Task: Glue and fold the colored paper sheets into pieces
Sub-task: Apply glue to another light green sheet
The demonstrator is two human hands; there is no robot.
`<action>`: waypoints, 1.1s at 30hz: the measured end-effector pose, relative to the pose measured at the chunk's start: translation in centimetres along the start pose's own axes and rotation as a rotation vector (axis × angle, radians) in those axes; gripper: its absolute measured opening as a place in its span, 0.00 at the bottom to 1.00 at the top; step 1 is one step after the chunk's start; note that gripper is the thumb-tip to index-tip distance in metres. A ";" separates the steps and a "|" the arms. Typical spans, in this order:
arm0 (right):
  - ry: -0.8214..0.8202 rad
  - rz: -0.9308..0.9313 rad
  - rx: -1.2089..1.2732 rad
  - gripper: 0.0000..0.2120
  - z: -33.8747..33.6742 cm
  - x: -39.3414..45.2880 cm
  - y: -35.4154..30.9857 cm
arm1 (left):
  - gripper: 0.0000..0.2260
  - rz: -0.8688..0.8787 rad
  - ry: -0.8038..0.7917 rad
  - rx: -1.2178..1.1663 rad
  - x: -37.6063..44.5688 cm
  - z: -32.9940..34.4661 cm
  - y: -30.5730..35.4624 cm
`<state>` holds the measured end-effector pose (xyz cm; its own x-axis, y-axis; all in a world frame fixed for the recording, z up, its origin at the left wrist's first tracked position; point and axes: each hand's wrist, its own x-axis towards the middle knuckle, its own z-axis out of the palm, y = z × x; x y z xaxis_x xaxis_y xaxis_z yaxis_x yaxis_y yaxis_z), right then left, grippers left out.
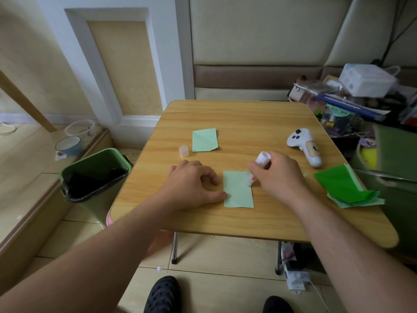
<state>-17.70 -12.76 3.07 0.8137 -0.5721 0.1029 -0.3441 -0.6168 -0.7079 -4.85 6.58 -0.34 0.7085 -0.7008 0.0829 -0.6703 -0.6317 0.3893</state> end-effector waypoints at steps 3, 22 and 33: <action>-0.010 0.005 -0.006 0.11 -0.3 0.0 0.2 | 0.17 0.000 -0.005 0.001 0.0 0.0 0.0; -0.189 0.237 0.690 0.09 2.7 0.4 -0.8 | 0.21 -0.001 -0.003 0.005 0.0 0.0 0.1; -0.101 0.168 0.425 0.05 3.2 0.2 -0.7 | 0.18 -0.002 0.012 0.001 -0.1 0.1 0.1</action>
<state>-15.83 -10.73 1.36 0.8118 -0.5767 -0.0914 -0.2697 -0.2316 -0.9347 -4.99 6.57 -0.39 0.7124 -0.6955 0.0934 -0.6692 -0.6332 0.3888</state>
